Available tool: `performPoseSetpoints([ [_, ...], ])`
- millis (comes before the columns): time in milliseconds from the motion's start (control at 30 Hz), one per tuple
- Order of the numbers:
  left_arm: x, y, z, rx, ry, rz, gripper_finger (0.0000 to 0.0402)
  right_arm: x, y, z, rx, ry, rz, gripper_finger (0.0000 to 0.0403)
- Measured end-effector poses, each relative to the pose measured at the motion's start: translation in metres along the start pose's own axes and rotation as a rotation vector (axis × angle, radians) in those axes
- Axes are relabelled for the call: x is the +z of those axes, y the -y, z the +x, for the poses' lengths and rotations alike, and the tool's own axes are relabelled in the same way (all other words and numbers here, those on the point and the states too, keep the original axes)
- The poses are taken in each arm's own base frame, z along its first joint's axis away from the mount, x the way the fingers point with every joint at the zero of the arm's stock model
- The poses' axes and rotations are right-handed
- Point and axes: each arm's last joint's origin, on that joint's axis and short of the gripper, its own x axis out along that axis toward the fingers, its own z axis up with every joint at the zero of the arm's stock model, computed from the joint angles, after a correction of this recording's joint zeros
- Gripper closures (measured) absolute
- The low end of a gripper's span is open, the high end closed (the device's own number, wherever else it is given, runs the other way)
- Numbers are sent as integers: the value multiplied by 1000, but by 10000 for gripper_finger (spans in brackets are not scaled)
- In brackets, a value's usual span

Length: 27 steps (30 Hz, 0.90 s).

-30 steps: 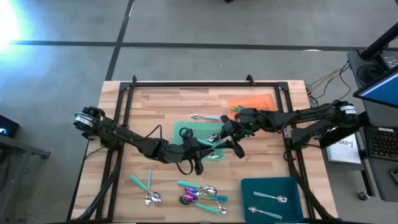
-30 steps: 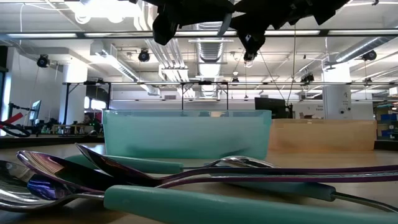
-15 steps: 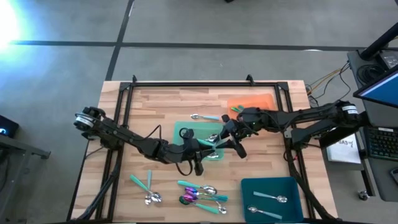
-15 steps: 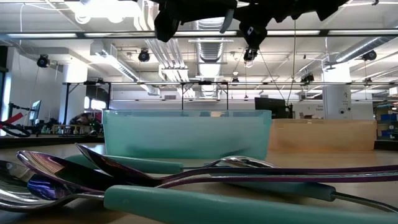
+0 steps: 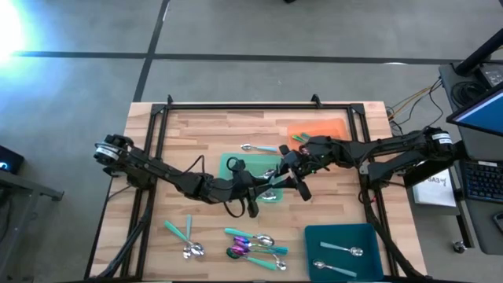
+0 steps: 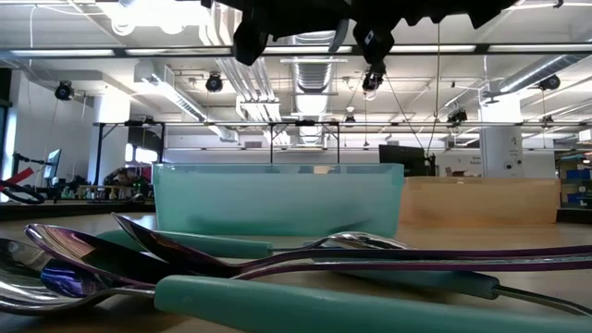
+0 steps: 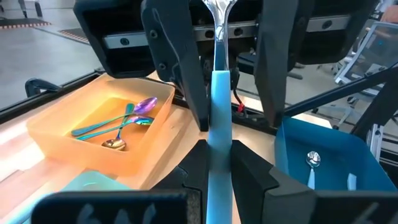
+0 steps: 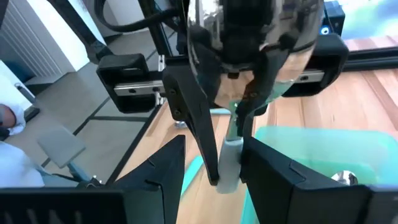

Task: Sort silverware by color (type)
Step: Put the blue spoon into the blue bin

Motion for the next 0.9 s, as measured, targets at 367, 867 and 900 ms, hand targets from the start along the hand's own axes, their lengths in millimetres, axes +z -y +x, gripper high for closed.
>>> performPoseSetpoints([
  [367,5,2,0,-15,48,18,373,0,0,1,0,7,-3,328],
  [867,1,-1,0,5,4,42,292,4,-2,-8,-57,-54,5,375],
  [900,0,-1,0,7,-2,41,284,6,-3,-11,-70,-69,10,375],
])
